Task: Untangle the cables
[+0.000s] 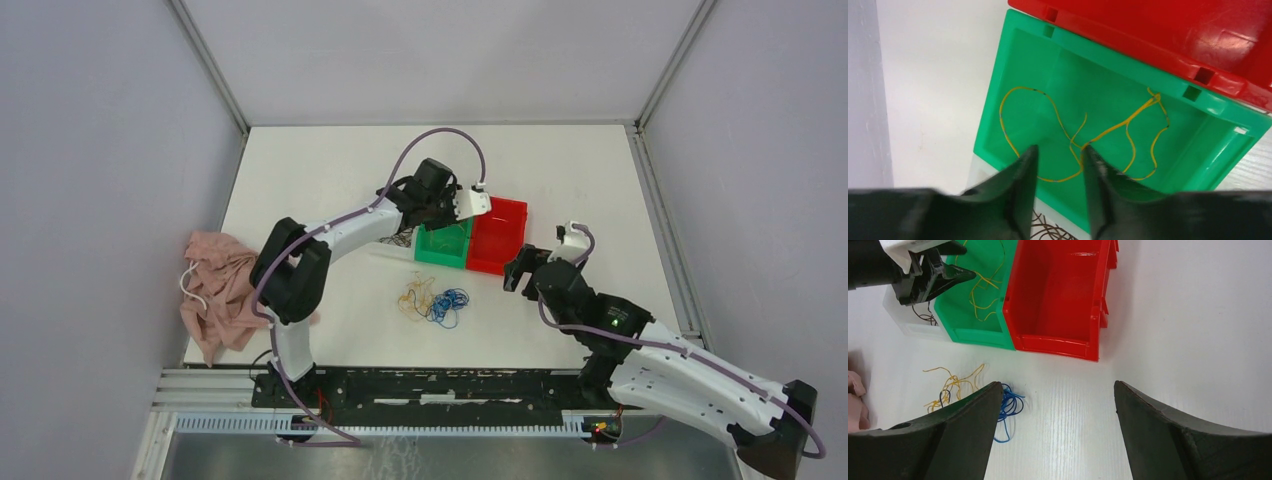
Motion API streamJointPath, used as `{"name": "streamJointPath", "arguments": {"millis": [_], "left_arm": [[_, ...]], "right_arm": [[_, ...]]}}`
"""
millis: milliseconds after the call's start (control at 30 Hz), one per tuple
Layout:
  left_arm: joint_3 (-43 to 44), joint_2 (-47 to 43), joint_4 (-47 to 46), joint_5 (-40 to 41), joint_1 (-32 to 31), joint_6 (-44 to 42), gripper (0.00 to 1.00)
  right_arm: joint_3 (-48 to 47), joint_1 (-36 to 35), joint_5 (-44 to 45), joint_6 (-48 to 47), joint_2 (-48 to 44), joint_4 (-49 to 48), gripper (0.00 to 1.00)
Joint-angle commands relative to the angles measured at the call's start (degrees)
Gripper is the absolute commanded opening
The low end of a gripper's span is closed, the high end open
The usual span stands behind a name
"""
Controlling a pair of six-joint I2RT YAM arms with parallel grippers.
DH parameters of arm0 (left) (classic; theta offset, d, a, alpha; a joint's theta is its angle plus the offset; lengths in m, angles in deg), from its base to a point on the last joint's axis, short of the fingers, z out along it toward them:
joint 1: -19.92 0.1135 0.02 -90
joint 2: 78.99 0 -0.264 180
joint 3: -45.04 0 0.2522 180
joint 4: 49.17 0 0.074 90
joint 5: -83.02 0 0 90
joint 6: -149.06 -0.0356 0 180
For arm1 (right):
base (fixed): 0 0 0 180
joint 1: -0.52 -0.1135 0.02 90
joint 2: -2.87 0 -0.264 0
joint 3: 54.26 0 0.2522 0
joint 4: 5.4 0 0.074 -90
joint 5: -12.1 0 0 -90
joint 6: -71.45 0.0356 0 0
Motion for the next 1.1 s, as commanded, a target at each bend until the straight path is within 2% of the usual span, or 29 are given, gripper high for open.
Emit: {"name": "streamJointPath", "arguments": {"millis": [0,133,367,467,633,733,867,1067], "left_arm": [[6.68,1.73,4.44,-2.45,1.02,2.23,0.51],[9.24,0.5,9.14,-5.44,1.14,1.67,0.68],[13.95,-2.99,19.82,-12.39,1.74,2.04,0.83],[15.56,-4.46,23.26,-15.11,2.63,1.99,0.86],[16.68,-6.84,25.12,-16.16,5.06,3.44,0.87],[15.19,-9.0,32.95,-19.02,5.38,-1.96,0.85],[4.8,-14.95,37.81,-22.38,5.37,-5.97,0.81],[-10.26,-22.5,36.41,-23.63,5.21,-4.88,0.73]], "right_arm": [[-2.26,0.61,-0.65,-0.16,0.31,-0.39,0.88],[-2.18,0.88,-1.16,-0.34,0.16,-0.39,0.88],[-2.82,1.21,-2.28,-0.69,0.76,-0.52,0.87],[-3.2,1.4,-2.76,-0.69,1.22,-0.52,0.87],[-3.25,1.38,-4.31,-0.68,1.66,-1.18,0.85],[-3.15,1.4,-7.74,-1.94,3.57,-3.52,0.85],[-2.99,1.42,-13.86,-1.52,9.54,-7.52,0.85],[-2.67,1.23,-21.21,0.12,18.95,-15.11,0.81]]}}
